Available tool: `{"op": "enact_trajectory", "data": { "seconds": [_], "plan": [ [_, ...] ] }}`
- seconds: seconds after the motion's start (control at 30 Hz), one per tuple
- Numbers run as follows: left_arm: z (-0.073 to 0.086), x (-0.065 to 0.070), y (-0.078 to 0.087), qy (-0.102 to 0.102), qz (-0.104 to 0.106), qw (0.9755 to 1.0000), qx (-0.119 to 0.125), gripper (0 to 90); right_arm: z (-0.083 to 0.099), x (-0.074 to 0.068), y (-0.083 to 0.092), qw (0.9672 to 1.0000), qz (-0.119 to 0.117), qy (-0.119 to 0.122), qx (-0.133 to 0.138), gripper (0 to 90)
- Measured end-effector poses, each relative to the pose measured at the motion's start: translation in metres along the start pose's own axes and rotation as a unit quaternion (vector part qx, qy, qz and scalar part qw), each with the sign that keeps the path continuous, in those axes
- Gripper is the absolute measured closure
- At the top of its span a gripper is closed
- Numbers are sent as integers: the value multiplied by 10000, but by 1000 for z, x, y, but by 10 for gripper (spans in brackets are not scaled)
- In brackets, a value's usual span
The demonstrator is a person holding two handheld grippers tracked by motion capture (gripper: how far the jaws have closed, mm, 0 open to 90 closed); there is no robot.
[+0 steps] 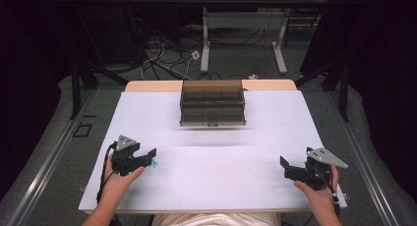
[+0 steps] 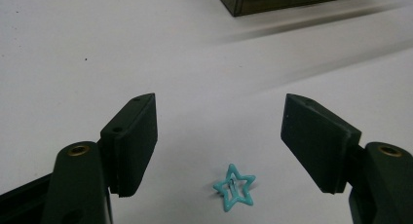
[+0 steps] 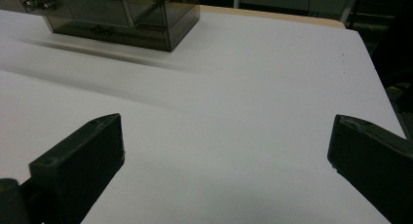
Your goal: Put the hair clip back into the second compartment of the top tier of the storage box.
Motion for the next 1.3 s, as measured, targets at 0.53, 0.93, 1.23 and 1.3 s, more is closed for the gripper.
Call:
{"op": "enact_trajectory", "data": {
  "seconds": [0.53, 0.93, 1.23, 1.3],
  "plan": [
    [-2, 0, -3, 240, 54, 9994, -242, 338, 2, 2, 1, 10000, 11, -75, -23, 0],
    [-7, 1, -8, 409, 161, 9976, -543, 357, 2, 2, 1, 10000, 6, -63, -18, 0],
    [-9, 3, -10, 654, 286, 9937, -868, 399, 2, 2, 1, 9999, 19, -88, -57, 0],
    [-9, 3, -10, 680, 291, 9930, -921, 410, 2, 2, 1, 9999, 27, -84, -61, 0]
  ]
}}
Point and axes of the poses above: each handheld gripper's, and its own axes: y roughly backward along the jaws, z roughly out of its underside, x roughly to its right, the point moved 1 cm from there along -y, roughly forward along the jaws, and after that the axes turned 14 degrees about -x, right-handed, at the moved point
